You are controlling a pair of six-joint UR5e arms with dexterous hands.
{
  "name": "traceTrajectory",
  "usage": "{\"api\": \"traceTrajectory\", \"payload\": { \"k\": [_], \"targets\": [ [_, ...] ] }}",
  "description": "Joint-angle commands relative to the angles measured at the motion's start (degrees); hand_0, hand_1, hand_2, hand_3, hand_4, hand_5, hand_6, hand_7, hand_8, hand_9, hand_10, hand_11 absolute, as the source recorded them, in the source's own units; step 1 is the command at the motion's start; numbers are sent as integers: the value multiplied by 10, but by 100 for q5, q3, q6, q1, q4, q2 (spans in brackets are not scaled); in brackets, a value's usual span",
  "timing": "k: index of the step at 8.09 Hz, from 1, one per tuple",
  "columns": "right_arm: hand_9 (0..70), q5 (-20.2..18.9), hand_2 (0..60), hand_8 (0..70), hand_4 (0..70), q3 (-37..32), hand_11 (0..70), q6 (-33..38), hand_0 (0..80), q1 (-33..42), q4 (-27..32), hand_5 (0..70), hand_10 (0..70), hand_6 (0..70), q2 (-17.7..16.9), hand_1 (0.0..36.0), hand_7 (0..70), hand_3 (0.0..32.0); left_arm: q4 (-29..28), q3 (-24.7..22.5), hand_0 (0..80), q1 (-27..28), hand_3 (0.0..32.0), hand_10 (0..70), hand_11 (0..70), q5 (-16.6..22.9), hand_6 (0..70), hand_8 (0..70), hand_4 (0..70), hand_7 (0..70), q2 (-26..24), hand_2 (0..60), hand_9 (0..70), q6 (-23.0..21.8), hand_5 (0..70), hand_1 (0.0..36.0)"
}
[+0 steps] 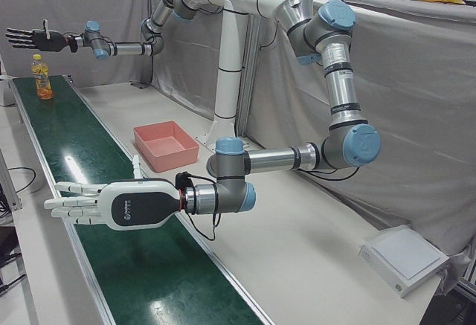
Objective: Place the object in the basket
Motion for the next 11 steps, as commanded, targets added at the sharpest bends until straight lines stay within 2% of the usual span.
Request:
{"api": "traceTrajectory", "payload": {
  "k": [1, 4, 7, 11],
  "targets": [
    [0, 0, 0, 0, 0, 3, 0, 0, 0, 0, -2, 0, 0, 0, 2, 0, 0, 0, -12, 159, 507, 111, 0, 70, 115, 0, 0, 37, 167, 0, -39, 0, 74, 4, 114, 106],
    [0, 0, 0, 0, 0, -6, 0, 0, 0, 0, -2, 0, 0, 0, 2, 0, 0, 0, -30, 159, 506, 102, 0, 70, 116, -9, 0, 24, 149, 0, -39, 0, 48, 4, 96, 103],
    [0, 0, 0, 0, 0, 3, 0, 0, 0, 0, -2, 0, 0, 0, 2, 0, 0, 0, -170, 177, 498, 76, 0, 71, 116, -18, 0, 34, 155, 0, -39, 0, 68, -5, 83, 101],
    [0, 0, 0, 0, 0, 3, 0, 0, 0, 0, -2, 0, 0, 0, 2, 0, 0, 0, -170, 177, 497, 85, 0, 67, 109, -9, 0, 43, 161, 0, -31, 0, 83, -5, 100, 101]
  ]
}}
